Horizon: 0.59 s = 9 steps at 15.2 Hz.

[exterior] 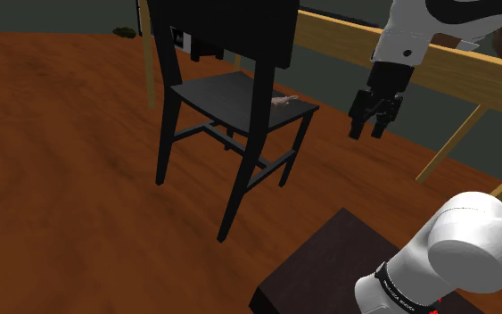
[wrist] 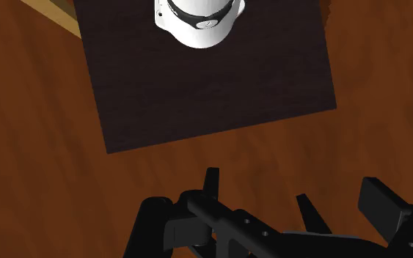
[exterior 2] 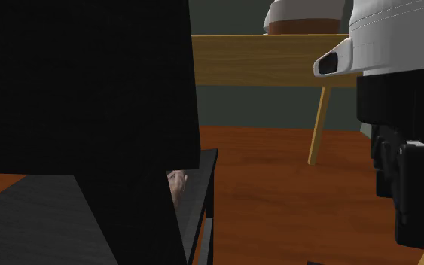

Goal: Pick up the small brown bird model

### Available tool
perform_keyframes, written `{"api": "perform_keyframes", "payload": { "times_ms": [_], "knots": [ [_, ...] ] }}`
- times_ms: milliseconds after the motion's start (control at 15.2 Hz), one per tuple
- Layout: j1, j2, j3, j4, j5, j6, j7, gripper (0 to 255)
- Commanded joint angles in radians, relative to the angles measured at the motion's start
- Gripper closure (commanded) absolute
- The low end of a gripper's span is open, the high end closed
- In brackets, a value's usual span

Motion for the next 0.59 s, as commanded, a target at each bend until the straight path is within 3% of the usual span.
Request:
{"api": "perform_keyframes", "payload": {
  "times_ms": [0,528],
  "knots": [
    [0.0,0.0,0.0,0.0,0.0,0.0,0.0,0],
    [-0.054,0.279,0.122,0.157,0.041,0.169,0.307,0]
  ]
}}
